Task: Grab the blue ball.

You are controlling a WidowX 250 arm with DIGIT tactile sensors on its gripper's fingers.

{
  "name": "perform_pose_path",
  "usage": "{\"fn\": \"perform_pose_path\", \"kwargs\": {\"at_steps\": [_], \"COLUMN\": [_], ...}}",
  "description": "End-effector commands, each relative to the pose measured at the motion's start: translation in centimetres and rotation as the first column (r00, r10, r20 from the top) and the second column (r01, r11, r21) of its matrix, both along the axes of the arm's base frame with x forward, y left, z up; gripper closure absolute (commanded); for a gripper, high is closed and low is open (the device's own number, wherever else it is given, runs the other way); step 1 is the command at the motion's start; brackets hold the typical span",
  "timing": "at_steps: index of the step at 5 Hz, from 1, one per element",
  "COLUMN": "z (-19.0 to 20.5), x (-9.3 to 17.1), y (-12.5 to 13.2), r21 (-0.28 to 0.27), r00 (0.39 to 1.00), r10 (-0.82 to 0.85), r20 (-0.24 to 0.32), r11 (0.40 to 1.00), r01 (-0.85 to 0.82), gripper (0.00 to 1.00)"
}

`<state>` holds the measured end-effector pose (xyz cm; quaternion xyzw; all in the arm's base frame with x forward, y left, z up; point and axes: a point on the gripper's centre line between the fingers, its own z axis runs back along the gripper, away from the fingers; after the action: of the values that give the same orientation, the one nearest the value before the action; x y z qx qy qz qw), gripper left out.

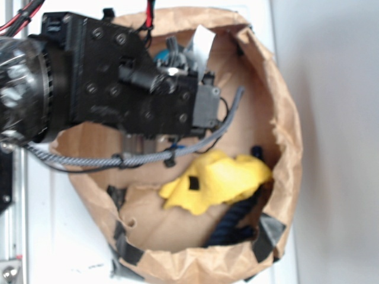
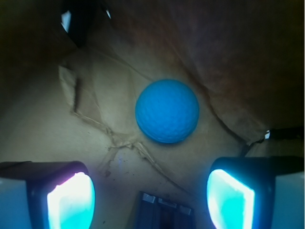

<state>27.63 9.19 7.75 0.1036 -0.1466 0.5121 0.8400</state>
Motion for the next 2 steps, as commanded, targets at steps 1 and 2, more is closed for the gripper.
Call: {"fn": "perform_pose_path", "kwargs": {"at_steps": [1,2], "z": [-0.82,-1.38], "x": [0.41,0.65], "y": [3.14,4.00], "r21": [0.085,0.107], "r00": [0.999,0.997], "r10": [0.043,0.063], "r20": [-0.028,-0.041], "r11": [0.996,0.993], "r01": [-0.040,-0.058], "gripper": [0.00,0.00]}}
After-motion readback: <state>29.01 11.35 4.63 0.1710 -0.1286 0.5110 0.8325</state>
